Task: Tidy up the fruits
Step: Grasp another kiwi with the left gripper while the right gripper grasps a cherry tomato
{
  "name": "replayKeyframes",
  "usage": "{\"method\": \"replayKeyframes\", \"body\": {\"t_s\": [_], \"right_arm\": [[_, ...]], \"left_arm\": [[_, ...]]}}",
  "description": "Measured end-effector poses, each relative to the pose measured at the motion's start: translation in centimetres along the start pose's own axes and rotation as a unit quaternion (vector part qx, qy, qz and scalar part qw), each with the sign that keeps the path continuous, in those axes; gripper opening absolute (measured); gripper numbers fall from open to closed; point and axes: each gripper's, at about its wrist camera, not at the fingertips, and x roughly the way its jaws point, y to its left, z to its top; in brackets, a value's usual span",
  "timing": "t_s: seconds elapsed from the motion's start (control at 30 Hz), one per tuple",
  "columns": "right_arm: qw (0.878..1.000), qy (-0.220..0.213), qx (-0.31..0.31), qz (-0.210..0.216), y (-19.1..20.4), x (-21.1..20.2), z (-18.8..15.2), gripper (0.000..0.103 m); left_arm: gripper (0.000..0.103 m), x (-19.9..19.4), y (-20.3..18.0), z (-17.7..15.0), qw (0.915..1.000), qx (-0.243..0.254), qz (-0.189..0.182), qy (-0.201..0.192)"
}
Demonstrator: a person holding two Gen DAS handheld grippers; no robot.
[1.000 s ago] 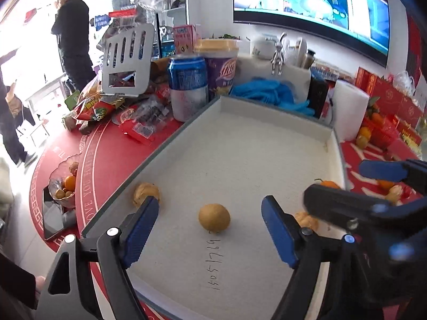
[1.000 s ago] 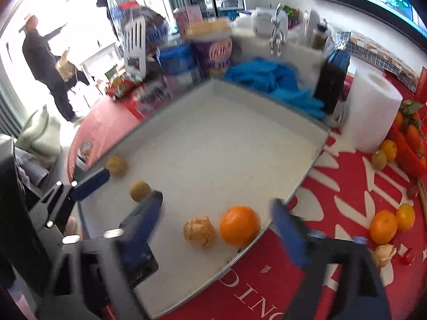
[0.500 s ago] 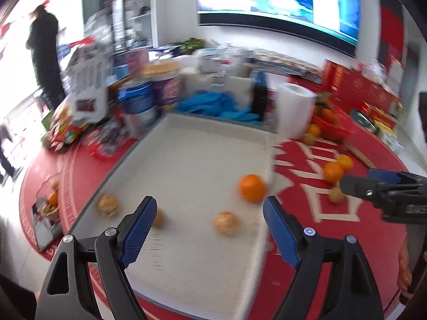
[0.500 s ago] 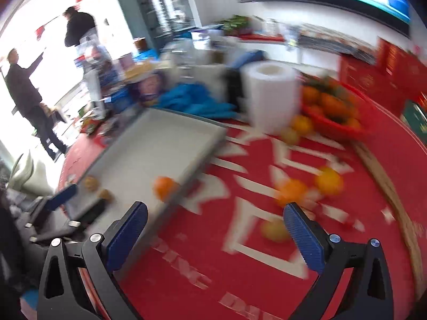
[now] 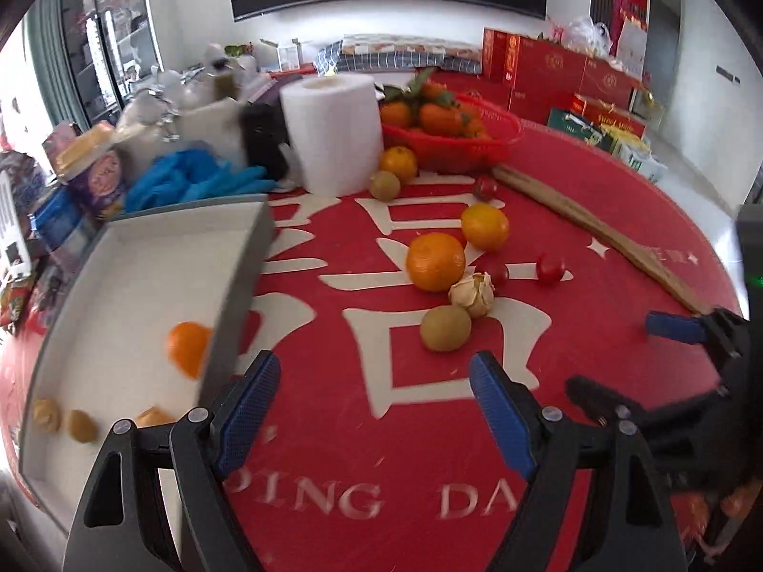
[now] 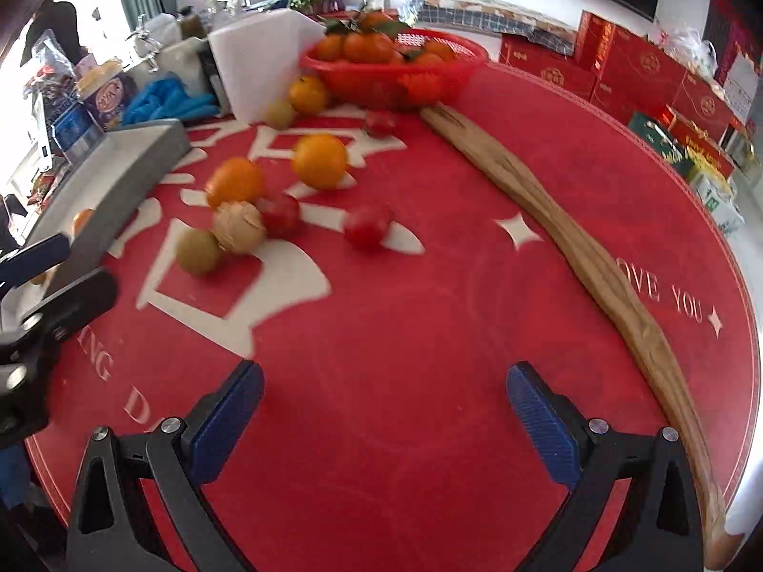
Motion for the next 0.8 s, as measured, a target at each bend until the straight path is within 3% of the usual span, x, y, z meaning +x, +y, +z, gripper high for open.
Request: {"method": "replayKeyframes", "body": {"t_s": [0.37,0.43,0.5,0.73,0.8], "right_arm": [[1.000,-0.022,-0.017,0.000,-0.3,0.5,-0.1,0.103],[1.000,-0.022,-0.020,0.002,-0.3,0.8,0.4,0.103],[0.999,-0.026,-0.020,0.002,-0.3,1.2,1.1,0.103],[0.997,-0.039,-0.057,0.018,1.6,3.0,3.7,0.103],[0.997,-0.039,-0.056,0.025,1.7,3.4,4.2,0.103]], "left_arm": [[0.062,3.7,-2.1,1.2,0.9994,0.009,-0.011,0.033],[0.054,3.8,-2.0,1.3,0.9991,0.002,-0.023,0.037],[0.033,3.7,-2.2,1.5,0.9991,0.003,-0.024,0.036],[0.031,3.0,1.1,0.9,0.9971,-0.056,-0.019,0.047],[0.031,2.5,1.6,0.2,0.9976,-0.053,-0.010,0.044]]}}
